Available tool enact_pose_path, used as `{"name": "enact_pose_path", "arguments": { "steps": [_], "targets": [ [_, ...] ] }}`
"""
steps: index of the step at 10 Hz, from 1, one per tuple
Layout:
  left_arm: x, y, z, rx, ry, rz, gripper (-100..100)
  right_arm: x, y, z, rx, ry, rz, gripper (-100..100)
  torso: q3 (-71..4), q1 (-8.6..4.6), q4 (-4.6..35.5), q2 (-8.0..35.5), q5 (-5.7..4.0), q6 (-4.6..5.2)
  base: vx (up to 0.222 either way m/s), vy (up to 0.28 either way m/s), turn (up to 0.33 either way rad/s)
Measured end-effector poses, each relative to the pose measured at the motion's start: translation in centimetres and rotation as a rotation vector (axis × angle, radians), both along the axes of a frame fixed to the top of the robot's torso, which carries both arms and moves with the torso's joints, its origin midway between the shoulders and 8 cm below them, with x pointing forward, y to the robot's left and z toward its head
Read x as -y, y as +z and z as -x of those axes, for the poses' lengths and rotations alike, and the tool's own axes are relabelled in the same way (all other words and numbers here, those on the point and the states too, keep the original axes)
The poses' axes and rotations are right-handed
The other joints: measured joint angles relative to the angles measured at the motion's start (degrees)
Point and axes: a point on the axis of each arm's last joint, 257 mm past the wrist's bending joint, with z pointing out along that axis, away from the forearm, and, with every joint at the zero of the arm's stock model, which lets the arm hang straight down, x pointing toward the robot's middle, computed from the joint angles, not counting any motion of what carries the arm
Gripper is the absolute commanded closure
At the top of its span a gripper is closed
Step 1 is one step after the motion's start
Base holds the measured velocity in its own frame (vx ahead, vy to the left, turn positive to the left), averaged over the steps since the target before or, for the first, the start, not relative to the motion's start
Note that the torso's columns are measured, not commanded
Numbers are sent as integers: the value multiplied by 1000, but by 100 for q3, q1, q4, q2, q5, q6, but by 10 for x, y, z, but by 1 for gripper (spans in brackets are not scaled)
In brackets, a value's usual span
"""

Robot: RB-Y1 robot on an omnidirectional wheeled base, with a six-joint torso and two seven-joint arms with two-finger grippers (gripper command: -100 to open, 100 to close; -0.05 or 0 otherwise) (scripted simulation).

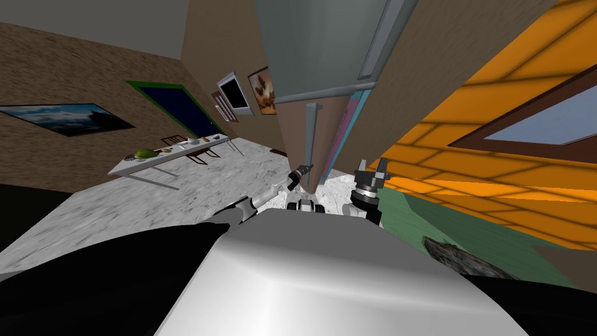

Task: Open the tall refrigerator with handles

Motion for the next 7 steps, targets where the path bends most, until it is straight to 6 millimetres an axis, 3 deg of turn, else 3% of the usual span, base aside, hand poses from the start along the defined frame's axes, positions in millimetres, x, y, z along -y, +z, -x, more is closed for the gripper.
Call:
{"name": "enact_pose_path", "arguments": {
  "steps": [1,4,6,7],
  "targets": [
    [0,-2,0,-1,0,-4,100,0,0,0,0,0,0,0,-7,-21,-6,-11,-7,-1,20,164,33],
    [41,-3,3,-5,-57,5,100,0,0,0,0,0,0,0,-6,89,-22,-15,24,-9,-31,282,-11],
    [55,-7,9,-19,-82,15,100,0,0,0,0,0,0,0,-34,-1,-14,-53,8,-15,-2,165,28],
    [71,-7,12,-18,-99,13,100,0,0,0,0,0,0,0,-33,16,-19,-52,4,-2,-2,206,-23]
  ]
}}
